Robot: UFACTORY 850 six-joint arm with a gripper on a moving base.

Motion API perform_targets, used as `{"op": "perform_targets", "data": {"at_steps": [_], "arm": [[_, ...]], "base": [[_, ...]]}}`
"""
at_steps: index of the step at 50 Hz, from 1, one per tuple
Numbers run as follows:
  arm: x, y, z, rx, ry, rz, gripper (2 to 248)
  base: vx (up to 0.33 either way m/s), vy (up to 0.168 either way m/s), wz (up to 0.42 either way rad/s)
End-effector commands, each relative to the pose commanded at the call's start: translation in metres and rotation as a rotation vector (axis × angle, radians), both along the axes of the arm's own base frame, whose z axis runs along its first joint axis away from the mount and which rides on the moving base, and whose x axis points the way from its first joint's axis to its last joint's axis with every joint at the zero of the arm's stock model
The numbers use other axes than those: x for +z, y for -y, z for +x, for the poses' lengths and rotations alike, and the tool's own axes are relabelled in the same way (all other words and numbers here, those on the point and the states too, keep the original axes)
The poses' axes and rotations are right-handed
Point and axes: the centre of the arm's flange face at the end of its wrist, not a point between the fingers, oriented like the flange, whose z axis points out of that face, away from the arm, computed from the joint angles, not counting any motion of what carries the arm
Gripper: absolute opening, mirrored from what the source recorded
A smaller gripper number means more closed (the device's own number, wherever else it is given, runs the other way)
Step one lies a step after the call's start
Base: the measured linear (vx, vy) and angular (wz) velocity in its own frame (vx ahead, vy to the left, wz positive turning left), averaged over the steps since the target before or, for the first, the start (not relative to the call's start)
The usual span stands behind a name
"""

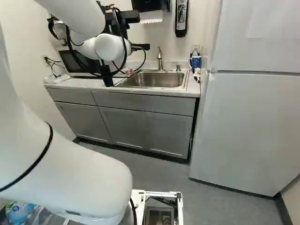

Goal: Rinse the cup and place it in the tray

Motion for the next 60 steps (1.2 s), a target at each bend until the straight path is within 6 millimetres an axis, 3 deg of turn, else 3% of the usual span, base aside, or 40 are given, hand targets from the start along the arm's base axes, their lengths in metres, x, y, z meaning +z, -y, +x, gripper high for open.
{"op": "perform_targets", "data": {"at_steps": [27,60], "arm": [[0.029,0.0,0.012,0.0,0.045,0.0,247],[0.029,0.0,0.012,0.0,0.045,0.0,247]], "base": [[0.0,0.0,0.0],[0.0,0.001,0.001]]}}
